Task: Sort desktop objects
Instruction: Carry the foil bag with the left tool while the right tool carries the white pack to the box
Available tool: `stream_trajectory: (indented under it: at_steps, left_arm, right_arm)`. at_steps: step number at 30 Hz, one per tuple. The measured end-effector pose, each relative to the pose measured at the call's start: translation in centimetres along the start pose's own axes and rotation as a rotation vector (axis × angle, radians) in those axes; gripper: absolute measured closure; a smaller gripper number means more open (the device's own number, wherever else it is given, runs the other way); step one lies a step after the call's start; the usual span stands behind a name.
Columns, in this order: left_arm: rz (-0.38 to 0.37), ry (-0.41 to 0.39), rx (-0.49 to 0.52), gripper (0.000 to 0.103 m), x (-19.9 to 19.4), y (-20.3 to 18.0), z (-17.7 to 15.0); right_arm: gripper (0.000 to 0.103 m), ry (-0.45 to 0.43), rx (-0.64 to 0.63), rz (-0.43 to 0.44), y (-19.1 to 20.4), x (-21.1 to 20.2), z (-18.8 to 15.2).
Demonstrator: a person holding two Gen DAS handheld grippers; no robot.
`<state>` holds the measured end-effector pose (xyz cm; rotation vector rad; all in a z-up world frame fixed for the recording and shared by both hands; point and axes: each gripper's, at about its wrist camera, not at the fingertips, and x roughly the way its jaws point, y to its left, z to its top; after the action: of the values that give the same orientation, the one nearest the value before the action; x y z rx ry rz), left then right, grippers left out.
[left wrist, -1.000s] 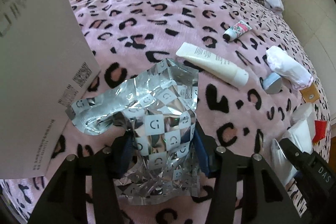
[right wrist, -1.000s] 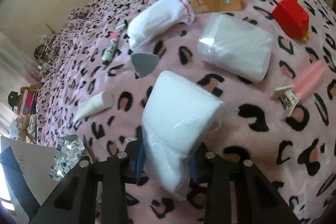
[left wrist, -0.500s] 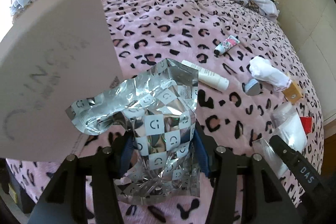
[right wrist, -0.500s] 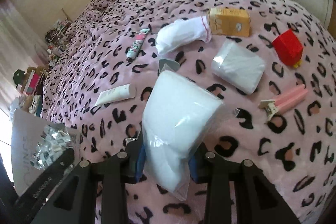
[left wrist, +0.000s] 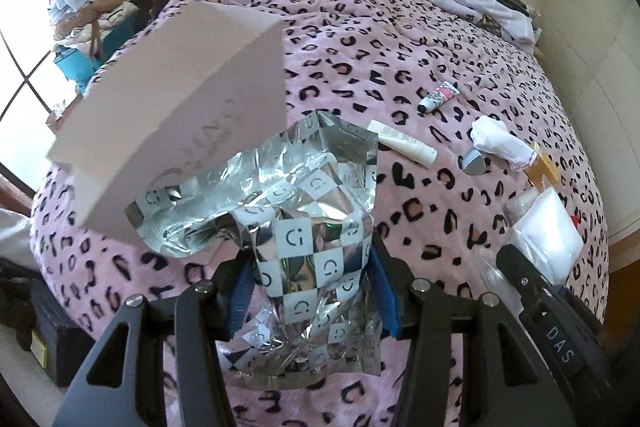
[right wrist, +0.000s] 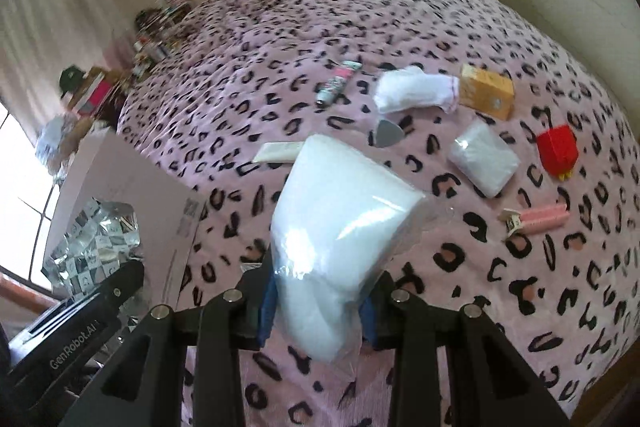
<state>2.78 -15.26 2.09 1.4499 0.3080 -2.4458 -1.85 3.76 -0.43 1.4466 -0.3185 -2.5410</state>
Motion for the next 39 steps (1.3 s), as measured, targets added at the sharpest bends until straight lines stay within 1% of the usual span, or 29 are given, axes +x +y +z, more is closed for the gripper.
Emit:
stream_trajectory:
  at_steps: [3,7,14,17,23,28,33,39]
  left_arm:
    - [0.014,-0.012,-0.011,0.05,-1.6,1.2,-0.6]
    - [0.034,-0.014,-0.011,0.05,-2.8,2.4,-1.7]
    - [0.035,0.036,-0.015,0.05,-1.9,3.5,-3.3]
    - [0.031,0.026,-0.024,0.05,-2.6,4.0,-3.3]
    - [0.029,-0.024,-0.04,0.05,-5.3,5.4,-1.4]
    - [0.043,-0.043,-0.064,0.05,-6.8,7.4,0.8]
    - [0.049,-0.038,-0.097,0.05,-7.0,9.6,3.0]
    - [0.058,-0.038,-0.114,0.05,-7.0,11.6,4.9]
  right_arm:
    - [0.069,-0.001,-0.056,-0.01,1.3,-0.8,-0.6]
    - [0.069,-0.003,-0.117,-0.024,2.7,-1.6,-1.7]
    - [0.069,0.008,-0.213,-0.078,4.5,-1.4,-3.1]
    - [0.069,0.009,-0.24,-0.08,5.4,-1.9,-3.1]
    - [0.069,-0.018,-0.303,-0.071,8.3,-3.5,-1.6]
    - [0.069,-0.025,-0.373,-0.054,12.1,-3.9,0.2]
    - [0.069,-0.005,-0.429,-0.028,16.2,-3.2,1.5]
    - [0.069,0.022,-0.469,-0.01,19.8,-2.5,2.3]
